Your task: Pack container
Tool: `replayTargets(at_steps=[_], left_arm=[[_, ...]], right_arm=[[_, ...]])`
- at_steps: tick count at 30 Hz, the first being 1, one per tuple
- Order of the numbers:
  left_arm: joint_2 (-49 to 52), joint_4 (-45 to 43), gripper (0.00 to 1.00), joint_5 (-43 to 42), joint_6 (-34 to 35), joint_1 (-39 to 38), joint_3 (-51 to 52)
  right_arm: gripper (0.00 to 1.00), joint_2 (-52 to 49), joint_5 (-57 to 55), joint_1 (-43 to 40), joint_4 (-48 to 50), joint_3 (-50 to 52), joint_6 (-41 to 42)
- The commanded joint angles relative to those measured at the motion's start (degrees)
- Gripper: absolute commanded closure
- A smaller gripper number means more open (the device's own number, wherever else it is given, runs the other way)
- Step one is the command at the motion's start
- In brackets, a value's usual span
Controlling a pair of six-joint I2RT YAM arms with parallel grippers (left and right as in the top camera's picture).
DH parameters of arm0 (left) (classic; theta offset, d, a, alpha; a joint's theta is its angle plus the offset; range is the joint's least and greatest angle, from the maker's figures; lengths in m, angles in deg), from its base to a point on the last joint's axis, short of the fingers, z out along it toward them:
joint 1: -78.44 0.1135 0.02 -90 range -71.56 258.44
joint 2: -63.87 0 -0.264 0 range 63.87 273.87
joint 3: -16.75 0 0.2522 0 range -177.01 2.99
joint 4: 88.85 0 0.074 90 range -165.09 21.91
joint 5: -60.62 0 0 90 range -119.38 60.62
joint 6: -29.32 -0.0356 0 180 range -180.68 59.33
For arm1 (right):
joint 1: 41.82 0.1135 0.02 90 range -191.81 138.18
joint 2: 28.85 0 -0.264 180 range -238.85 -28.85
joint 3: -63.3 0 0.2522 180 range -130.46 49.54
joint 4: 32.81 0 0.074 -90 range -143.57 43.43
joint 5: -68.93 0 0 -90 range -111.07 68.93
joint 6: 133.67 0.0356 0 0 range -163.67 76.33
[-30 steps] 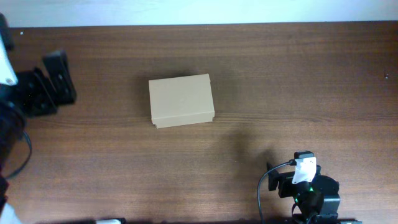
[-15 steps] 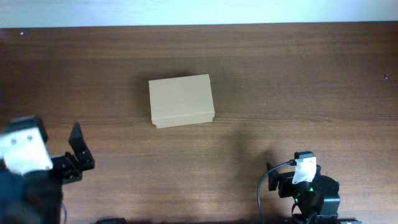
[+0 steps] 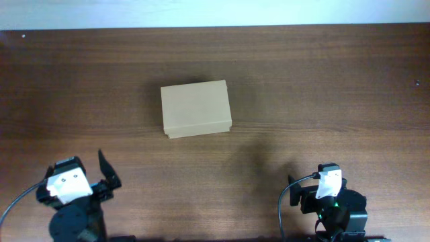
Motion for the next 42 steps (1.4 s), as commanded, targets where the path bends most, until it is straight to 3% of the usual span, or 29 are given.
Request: replayTargets(at_steps=[1, 5, 9, 29, 42], left_arm=[[-3.56, -10.93, 0.00, -4.90, -0.66, 0.17, 7.17], [-5.18, -29.31, 0.00, -15.37, -0.66, 0.17, 13.99], [-5.33, -36.59, 0.00, -23.91, -0.66, 0.17, 16.87], [-12.09, -38.12, 0.00, -26.27, -0.68, -4.39, 33.38], [-12.92, -29.73, 0.00, -26.27, -0.68, -4.61, 34.23]], right_arm=[[0.01, 0.48, 0.09, 0.17, 0.15, 0.46, 0.39], [0.00, 0.48, 0.09, 0.17, 0.15, 0.46, 0.39], [0.01, 0.48, 0.09, 0.17, 0.15, 0.46, 0.39], [0.01, 0.48, 0.09, 0.17, 0.15, 0.46, 0.39], [0.01, 0.48, 0.09, 0.17, 0.15, 0.46, 0.39]])
